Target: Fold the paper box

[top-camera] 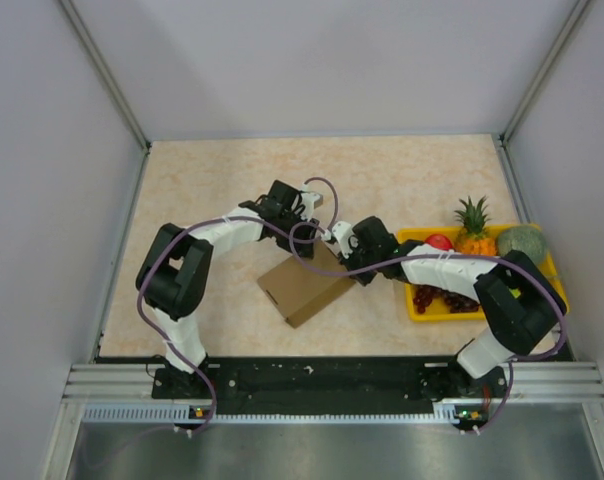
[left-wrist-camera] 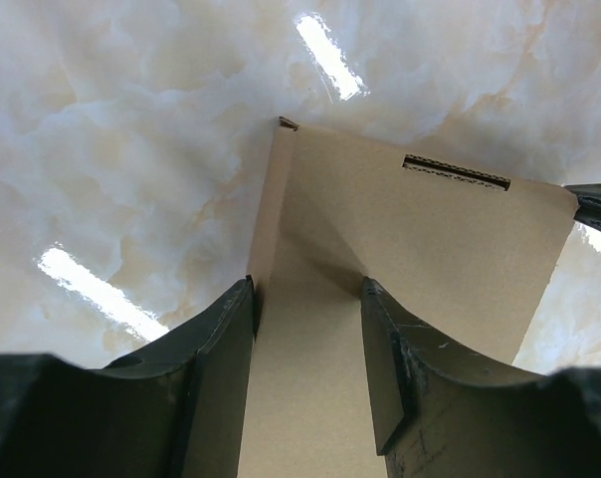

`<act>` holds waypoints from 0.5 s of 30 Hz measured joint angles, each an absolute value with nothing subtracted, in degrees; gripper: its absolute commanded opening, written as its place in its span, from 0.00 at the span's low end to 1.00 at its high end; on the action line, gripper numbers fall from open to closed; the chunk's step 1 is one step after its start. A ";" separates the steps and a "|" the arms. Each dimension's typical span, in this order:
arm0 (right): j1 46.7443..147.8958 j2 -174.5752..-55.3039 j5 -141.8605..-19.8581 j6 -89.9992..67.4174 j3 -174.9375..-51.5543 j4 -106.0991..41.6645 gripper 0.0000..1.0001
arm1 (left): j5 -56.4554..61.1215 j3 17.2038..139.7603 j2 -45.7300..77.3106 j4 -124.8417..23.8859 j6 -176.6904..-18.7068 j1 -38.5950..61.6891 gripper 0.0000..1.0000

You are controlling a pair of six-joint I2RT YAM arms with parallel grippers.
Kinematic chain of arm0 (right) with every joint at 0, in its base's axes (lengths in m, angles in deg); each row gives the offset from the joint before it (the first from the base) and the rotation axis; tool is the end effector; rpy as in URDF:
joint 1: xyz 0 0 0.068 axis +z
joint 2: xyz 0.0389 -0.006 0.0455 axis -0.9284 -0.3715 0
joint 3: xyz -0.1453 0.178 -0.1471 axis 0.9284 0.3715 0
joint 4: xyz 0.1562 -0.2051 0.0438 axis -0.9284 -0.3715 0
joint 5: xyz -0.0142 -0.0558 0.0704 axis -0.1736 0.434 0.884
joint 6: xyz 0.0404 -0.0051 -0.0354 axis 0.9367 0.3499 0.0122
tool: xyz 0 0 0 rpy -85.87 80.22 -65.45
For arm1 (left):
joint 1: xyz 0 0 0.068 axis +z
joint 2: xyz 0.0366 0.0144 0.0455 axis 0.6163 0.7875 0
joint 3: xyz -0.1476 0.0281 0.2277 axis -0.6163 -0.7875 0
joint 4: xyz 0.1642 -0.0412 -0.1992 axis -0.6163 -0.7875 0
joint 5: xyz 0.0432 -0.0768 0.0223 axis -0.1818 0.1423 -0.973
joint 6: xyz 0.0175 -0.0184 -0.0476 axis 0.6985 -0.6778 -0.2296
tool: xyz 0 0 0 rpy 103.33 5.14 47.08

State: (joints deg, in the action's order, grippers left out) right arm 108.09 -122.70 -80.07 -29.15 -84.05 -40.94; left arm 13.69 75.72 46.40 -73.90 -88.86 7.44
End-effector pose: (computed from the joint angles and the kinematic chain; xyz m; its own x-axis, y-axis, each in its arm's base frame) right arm 0.2296 0.1989 0.1707 -0.4561 -0.6284 -0.6301 -0.8065 0.5912 -0.0058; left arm 0.3229 -0.2050 0.1782 -0.7587 0.3966 -0.5168 0.5975 0.7397 -0.3096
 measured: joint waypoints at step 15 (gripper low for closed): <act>109.23 -123.48 -83.92 -27.06 -83.87 -36.73 0.00 | 14.45 78.30 47.23 -78.23 -93.06 10.08 0.60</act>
